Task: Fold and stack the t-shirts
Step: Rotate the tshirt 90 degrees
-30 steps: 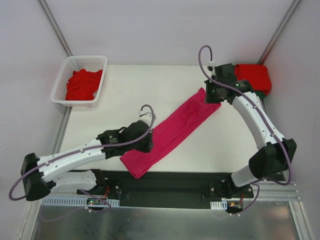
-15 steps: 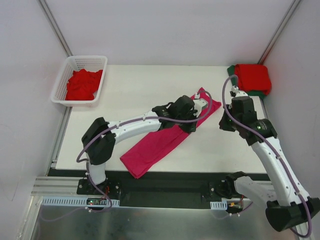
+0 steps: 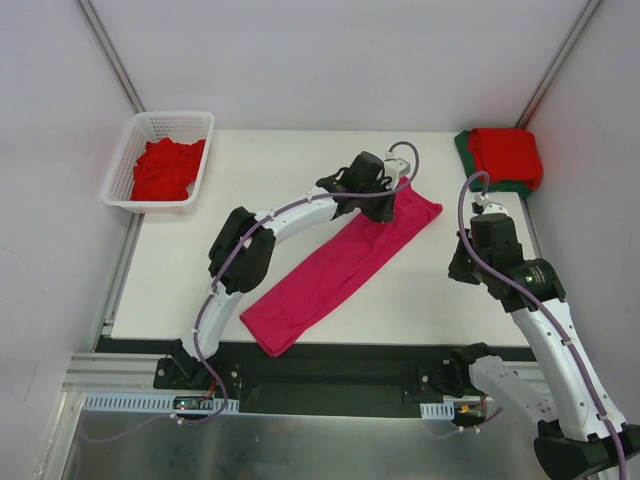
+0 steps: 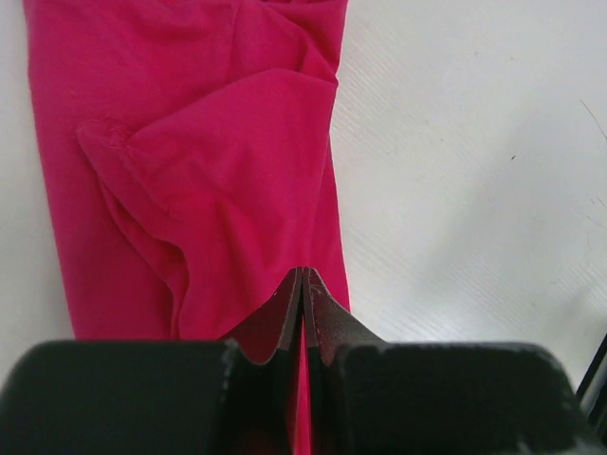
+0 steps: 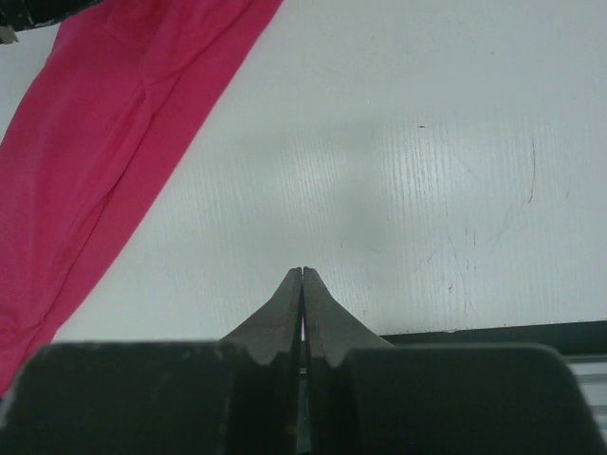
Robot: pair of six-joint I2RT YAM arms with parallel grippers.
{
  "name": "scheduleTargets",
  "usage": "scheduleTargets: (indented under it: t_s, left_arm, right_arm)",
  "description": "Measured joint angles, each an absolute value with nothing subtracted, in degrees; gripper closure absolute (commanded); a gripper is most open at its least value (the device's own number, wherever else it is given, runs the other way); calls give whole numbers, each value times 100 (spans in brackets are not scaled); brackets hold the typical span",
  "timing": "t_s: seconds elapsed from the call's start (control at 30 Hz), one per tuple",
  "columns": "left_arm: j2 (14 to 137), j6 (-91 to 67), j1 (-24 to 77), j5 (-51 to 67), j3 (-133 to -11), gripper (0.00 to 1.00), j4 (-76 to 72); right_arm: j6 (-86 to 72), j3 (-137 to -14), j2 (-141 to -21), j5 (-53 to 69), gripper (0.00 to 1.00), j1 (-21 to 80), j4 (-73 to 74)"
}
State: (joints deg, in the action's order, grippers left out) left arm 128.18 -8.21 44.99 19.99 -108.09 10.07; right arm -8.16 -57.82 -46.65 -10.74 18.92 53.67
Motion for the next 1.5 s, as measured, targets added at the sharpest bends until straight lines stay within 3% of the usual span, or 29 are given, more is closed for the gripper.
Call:
scheduleTargets:
  t_s: [0.77, 1.5]
  left_arm:
    - [14158, -838, 4377, 2237, -11751, 100, 1450]
    - [14604, -2233, 2825, 2504, -12455, 100, 1745]
  right_arm:
    - [-867, -5782, -4762, -1135, 95, 1892, 5435]
    - [-899, -5725, -4729, -1160, 95, 1892, 5557]
